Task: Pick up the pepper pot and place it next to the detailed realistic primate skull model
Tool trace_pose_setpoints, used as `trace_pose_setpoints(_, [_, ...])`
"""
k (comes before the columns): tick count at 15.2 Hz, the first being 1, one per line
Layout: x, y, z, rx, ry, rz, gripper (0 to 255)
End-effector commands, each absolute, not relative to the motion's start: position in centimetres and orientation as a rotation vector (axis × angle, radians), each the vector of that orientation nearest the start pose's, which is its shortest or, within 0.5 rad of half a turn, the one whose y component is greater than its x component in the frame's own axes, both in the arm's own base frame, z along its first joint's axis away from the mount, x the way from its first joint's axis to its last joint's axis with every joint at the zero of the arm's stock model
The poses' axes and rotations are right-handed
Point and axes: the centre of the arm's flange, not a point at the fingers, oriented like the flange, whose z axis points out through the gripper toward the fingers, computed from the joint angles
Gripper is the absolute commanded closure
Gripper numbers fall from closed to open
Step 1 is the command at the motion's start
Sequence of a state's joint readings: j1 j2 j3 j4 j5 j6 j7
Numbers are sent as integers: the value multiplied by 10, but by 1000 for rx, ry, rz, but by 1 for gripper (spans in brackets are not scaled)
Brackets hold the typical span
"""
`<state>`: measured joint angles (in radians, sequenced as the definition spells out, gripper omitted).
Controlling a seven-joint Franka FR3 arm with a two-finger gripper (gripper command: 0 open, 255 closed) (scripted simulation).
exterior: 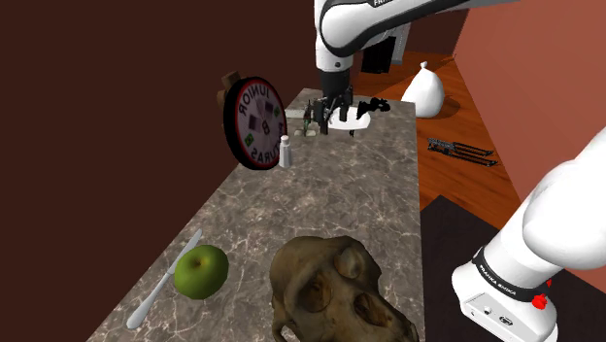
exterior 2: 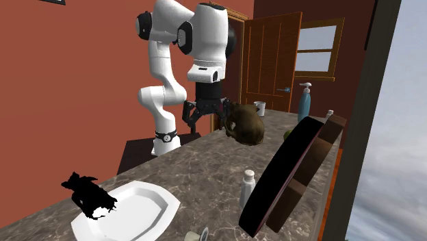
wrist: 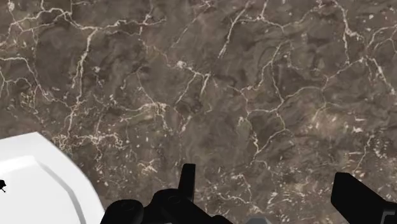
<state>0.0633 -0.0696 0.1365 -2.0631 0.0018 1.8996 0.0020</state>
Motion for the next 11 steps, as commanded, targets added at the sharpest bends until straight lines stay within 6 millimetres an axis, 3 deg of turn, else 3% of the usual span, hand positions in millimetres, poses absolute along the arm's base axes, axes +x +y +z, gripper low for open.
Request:
trace_pose_setpoints(1, [531, 118, 446, -3144, -319, 145, 0])
trace_pose_setpoints(11, [636, 181, 396, -3166, -370, 130, 0])
